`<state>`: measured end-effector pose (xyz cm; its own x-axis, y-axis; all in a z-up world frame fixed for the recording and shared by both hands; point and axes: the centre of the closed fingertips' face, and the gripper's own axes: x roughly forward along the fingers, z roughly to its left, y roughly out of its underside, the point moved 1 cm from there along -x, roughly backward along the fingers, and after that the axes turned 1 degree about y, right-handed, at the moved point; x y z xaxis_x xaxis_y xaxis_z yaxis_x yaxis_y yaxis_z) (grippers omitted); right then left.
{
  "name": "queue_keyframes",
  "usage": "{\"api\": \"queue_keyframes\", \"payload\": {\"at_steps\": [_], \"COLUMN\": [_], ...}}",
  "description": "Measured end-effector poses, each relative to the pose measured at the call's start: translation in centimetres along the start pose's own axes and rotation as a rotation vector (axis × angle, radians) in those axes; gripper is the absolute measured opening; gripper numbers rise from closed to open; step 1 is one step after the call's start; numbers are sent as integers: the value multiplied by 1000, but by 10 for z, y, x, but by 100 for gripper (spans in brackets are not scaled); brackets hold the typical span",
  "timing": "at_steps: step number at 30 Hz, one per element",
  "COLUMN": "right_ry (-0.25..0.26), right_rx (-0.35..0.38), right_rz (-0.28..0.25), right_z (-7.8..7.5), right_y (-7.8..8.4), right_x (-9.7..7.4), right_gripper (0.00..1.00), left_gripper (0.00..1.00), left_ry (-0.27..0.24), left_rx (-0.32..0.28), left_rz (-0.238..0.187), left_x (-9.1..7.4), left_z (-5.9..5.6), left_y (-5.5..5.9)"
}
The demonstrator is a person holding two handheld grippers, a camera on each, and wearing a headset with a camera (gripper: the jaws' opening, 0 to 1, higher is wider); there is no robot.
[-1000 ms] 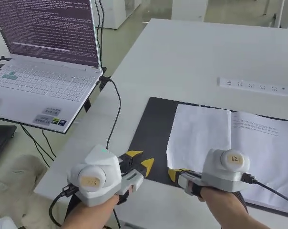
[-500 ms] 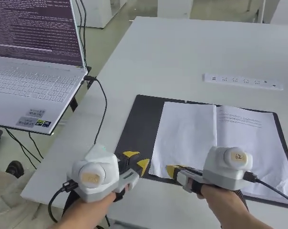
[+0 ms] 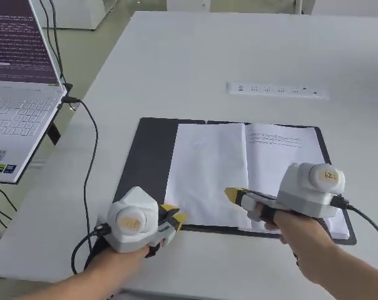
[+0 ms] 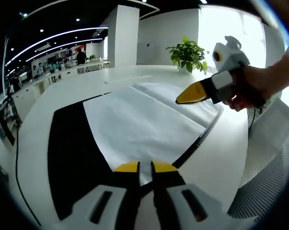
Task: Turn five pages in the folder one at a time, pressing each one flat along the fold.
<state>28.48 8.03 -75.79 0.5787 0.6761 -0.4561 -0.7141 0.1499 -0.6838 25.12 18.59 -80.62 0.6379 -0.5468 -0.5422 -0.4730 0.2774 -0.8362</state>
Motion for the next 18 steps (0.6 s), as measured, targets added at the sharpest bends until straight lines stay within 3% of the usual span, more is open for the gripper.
{"api": "queue_keyframes", "payload": {"at_steps": [6, 18], "right_ry": [13, 0], "right_rx": [52, 182], "right_rz": [-24, -38], "right_z": [-23, -40], "right_y": [-21, -57], "right_x": [1, 18], "right_gripper": [2, 0], "left_gripper": [5, 0], "left_ry": [-28, -59], "left_rx": [-40, -32], "left_rz": [3, -8], "left_x": [6, 5], "left_z": [6, 9], "left_y": [0, 0]}}
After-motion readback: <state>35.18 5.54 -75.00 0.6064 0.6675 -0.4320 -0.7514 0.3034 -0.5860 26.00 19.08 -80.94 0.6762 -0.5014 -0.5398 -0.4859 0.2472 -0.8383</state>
